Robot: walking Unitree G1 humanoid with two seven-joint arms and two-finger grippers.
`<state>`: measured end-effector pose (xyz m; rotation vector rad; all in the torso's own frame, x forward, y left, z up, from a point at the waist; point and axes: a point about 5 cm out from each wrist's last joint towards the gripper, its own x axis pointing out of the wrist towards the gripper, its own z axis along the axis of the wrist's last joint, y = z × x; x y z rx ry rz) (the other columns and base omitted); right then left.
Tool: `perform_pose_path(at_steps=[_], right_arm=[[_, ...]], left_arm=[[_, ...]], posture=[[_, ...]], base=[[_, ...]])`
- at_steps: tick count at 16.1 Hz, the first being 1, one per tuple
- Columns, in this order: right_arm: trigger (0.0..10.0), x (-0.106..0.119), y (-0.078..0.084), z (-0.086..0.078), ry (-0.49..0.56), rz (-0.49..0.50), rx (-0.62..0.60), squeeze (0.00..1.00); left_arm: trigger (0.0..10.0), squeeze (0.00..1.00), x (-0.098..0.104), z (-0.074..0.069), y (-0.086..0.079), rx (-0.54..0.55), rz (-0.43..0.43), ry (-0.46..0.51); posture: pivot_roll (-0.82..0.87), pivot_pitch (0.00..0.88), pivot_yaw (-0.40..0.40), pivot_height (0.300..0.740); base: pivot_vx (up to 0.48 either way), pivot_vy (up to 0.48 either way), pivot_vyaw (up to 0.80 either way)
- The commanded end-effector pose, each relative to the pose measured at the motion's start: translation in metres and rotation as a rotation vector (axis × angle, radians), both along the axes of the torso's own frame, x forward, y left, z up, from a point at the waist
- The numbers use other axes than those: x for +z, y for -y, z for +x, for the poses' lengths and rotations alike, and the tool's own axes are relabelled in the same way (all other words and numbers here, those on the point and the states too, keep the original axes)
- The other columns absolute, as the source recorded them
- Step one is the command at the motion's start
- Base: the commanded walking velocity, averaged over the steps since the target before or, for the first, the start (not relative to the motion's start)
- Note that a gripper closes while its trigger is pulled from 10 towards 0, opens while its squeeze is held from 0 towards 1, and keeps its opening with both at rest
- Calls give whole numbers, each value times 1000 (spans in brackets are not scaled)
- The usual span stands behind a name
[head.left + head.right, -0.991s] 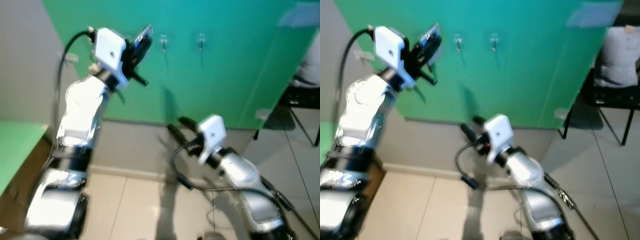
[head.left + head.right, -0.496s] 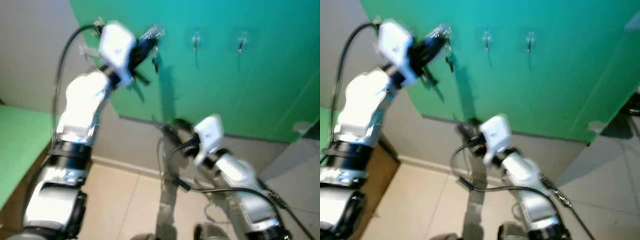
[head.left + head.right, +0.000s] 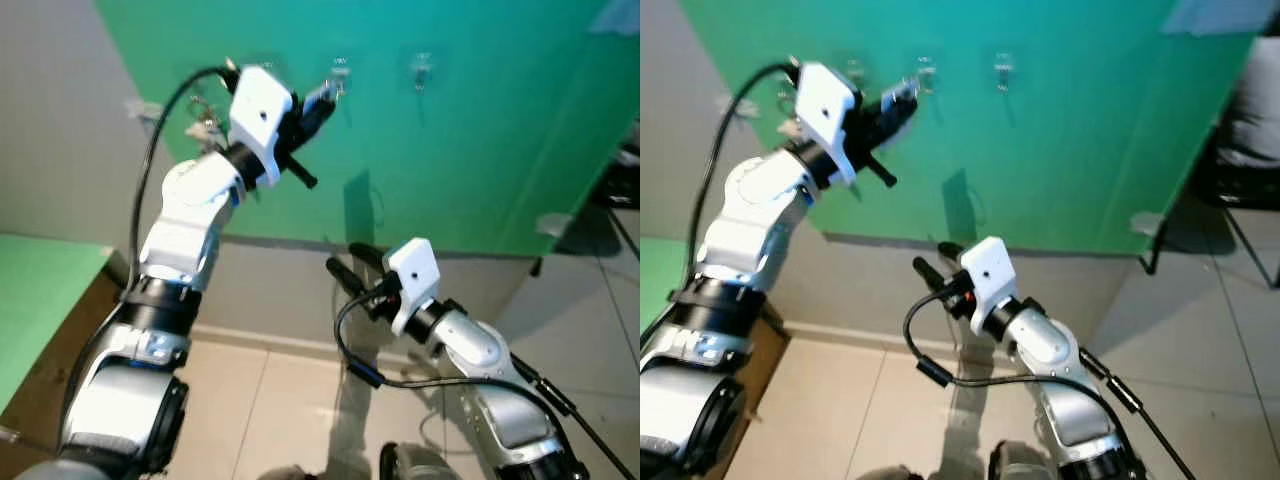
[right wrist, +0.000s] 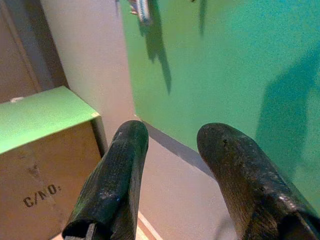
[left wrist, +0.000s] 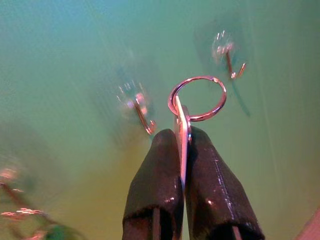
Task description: Hang keys on a hook
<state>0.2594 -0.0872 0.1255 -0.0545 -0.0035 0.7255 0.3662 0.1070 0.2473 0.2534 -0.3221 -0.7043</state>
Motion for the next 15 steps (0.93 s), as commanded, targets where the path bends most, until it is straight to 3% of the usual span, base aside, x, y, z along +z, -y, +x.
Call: perform_pose_path(at_steps=[1,9,13,15], right_arm=[[10000,2,-5,-1,-3,8,20,0],[10000,-1,-2,-13,-32,0,32,0],[10000,-3,-6,-16,-54,-2,67,0],[10000,-5,-9,-18,-76,4,97,0]], left_arm=[[0,0,4,8,-7,20,10,-7],[0,0,2,30,-11,73,2,-48],[0,0,3,33,-10,33,-27,-73],[0,0,-5,32,-11,-34,-81,-154]], posture=[[-178,78,137,720],[-228,84,160,720],[-229,80,167,720],[-229,73,173,720]], base=[[0,0,0],[0,0,0],[0,0,0],[0,0,0]])
